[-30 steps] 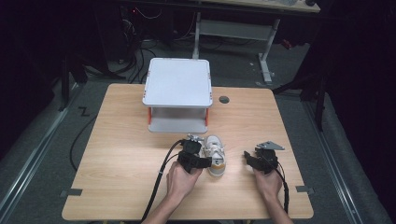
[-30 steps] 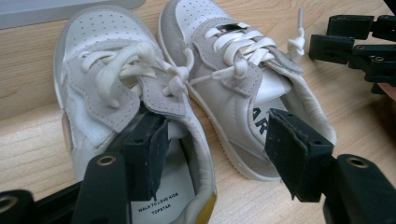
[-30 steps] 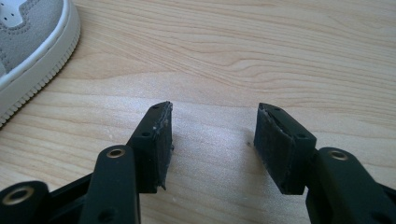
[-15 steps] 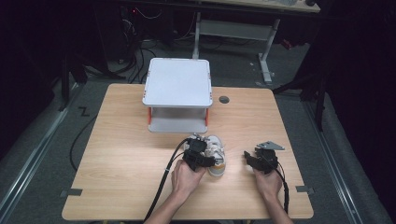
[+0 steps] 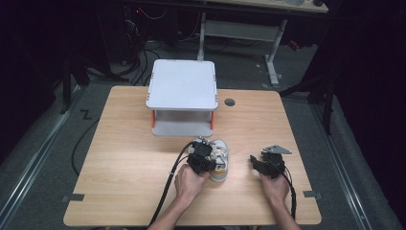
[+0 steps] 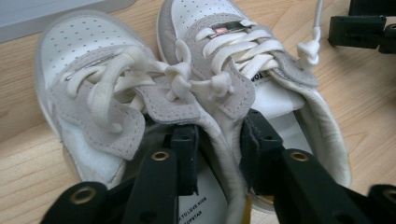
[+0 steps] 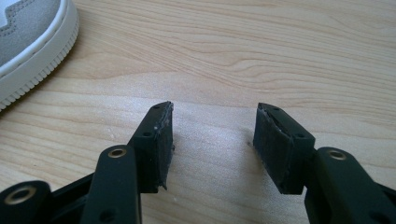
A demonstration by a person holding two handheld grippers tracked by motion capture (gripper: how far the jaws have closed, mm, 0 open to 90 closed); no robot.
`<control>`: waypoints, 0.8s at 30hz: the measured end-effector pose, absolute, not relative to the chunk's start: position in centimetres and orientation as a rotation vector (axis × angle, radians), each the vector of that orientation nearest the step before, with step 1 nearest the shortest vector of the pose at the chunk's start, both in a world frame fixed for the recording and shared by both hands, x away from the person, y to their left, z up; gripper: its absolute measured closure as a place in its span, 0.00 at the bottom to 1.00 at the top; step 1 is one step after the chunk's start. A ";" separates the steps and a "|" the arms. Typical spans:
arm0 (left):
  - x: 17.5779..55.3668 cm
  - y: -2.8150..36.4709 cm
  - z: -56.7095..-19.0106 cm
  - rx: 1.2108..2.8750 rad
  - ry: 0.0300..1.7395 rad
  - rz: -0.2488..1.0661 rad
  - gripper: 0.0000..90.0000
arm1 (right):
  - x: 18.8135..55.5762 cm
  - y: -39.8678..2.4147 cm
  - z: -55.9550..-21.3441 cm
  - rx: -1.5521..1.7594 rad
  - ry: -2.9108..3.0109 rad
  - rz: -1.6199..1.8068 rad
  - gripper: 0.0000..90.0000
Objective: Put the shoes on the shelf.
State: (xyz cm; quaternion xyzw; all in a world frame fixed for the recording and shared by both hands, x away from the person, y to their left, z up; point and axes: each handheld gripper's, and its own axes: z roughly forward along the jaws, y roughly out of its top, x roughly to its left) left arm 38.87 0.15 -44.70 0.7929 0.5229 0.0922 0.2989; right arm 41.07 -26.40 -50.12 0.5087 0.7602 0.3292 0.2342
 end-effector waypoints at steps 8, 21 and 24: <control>38.6 0.5 -44.6 2.115 1.368 0.258 0.85 | 41.1 -26.4 -50.1 1.397 2.087 0.905 0.53; 37.8 1.4 -44.6 2.127 1.309 0.302 0.91 | 41.1 -26.4 -50.1 1.396 2.088 0.905 0.53; 37.5 1.8 -44.4 2.123 1.294 0.276 0.91 | 41.1 -26.4 -50.1 1.396 2.088 0.905 0.53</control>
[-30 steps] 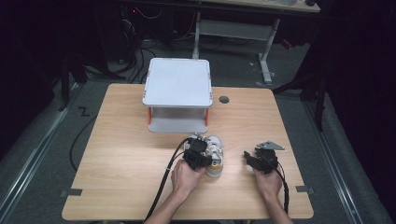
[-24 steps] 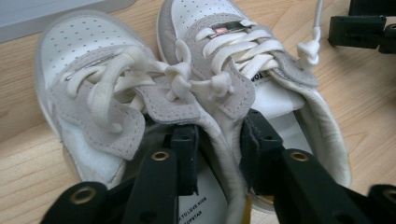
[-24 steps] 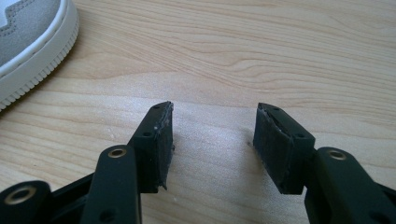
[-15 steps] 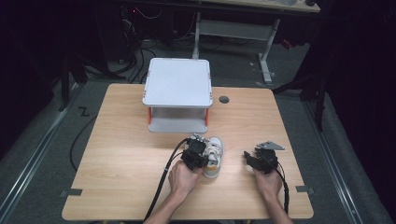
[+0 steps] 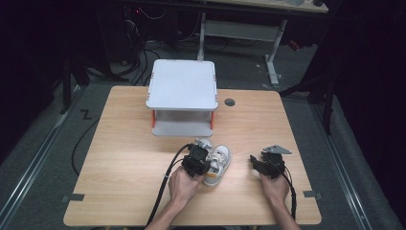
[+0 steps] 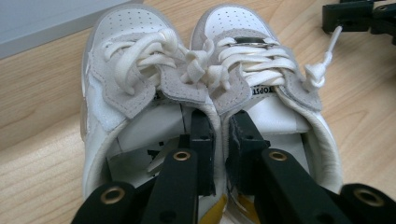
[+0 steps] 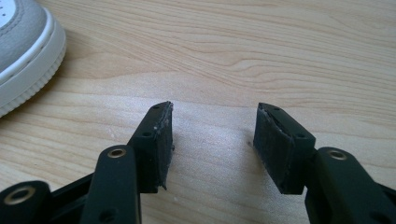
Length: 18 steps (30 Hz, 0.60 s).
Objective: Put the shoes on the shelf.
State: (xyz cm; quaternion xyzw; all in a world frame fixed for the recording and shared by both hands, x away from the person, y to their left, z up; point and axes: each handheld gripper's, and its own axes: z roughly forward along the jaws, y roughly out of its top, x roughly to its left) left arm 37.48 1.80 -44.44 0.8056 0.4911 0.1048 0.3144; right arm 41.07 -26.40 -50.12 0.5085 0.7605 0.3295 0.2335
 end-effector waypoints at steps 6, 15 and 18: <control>37.1 2.2 -44.4 2.130 1.261 0.283 0.91 | 41.1 -26.4 -50.1 1.396 2.090 0.907 0.52; 36.5 3.1 -43.4 2.121 1.231 0.296 0.91 | 41.1 -26.4 -50.1 1.395 2.092 0.907 0.52; 36.4 3.3 -43.2 2.122 1.225 0.300 0.91 | 41.1 -26.4 -50.1 1.393 2.092 0.907 0.52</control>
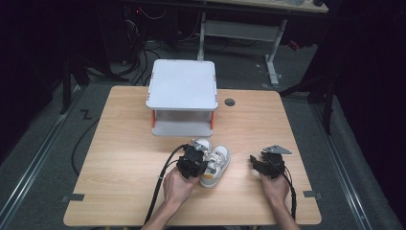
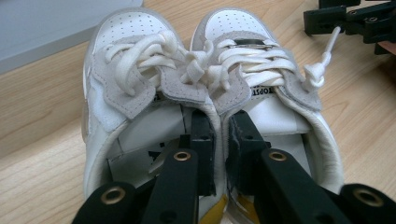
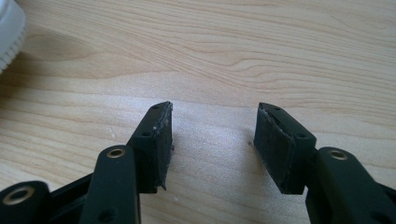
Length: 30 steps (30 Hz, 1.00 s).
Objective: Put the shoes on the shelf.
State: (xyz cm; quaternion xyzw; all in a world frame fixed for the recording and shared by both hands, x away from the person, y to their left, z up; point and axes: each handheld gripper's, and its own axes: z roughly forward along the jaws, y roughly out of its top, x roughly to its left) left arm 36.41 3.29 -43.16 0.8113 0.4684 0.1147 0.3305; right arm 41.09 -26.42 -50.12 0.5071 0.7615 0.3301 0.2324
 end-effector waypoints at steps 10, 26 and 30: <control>36.2 5.0 -41.9 2.095 1.218 0.318 0.91 | 41.1 -26.4 -50.1 1.394 2.092 0.908 0.52; 37.1 7.4 -40.8 2.063 1.256 0.367 0.91 | 41.1 -26.4 -50.1 1.394 2.093 0.908 0.52; 37.8 8.3 -40.4 2.052 1.269 0.391 0.91 | 41.1 -26.4 -50.1 1.393 2.093 0.908 0.52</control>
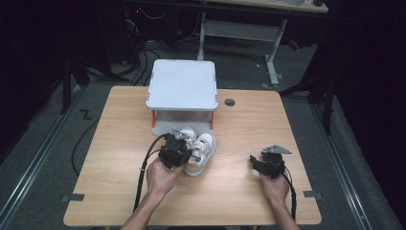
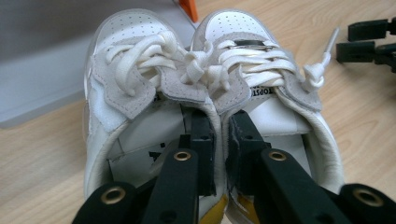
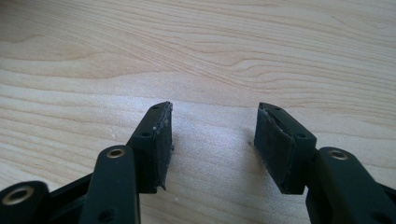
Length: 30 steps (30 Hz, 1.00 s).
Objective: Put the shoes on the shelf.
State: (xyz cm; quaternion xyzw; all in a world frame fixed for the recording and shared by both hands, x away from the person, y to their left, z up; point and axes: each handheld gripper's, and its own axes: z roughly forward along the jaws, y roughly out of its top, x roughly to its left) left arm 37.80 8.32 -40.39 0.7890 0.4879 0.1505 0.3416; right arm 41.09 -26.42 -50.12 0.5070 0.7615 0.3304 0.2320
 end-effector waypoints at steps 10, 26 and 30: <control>40.1 9.9 -40.1 1.996 1.327 0.442 0.91 | 41.1 -26.4 -50.1 1.394 2.093 0.908 0.52; 44.0 10.5 -41.9 1.932 1.423 0.563 0.91 | 41.1 -26.4 -50.1 1.394 2.093 0.908 0.52; 44.8 10.4 -42.7 1.910 1.449 0.580 0.91 | 41.1 -26.4 -50.1 1.394 2.093 0.908 0.52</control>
